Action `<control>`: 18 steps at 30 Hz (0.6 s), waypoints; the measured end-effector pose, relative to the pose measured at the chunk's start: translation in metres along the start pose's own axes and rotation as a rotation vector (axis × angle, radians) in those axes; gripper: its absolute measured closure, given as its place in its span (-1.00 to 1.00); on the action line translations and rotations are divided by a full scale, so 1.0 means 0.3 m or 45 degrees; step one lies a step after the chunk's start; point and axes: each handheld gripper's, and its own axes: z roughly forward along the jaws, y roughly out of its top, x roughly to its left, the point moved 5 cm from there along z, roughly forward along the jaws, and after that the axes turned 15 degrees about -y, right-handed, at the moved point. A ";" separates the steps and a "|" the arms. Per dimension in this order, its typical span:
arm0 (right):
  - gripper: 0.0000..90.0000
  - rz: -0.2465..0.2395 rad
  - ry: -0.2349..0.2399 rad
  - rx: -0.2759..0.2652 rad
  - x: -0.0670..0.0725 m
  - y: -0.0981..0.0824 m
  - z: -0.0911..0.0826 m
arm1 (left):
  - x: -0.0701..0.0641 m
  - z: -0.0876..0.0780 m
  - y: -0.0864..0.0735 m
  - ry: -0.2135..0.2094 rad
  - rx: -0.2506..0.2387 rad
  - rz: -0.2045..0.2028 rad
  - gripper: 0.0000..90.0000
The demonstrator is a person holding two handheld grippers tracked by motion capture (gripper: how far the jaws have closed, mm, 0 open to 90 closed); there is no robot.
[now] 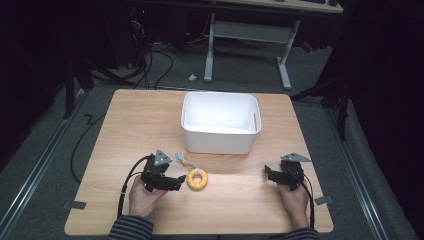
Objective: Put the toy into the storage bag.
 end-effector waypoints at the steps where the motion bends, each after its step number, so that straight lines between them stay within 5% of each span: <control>1: -0.42 0.000 0.000 0.000 0.000 0.000 0.000 | -0.004 0.005 0.003 0.001 0.006 0.003 -0.69; 18: -0.42 -0.001 0.000 0.000 0.000 0.000 0.000 | -0.049 0.087 0.042 -0.006 0.119 0.062 -0.60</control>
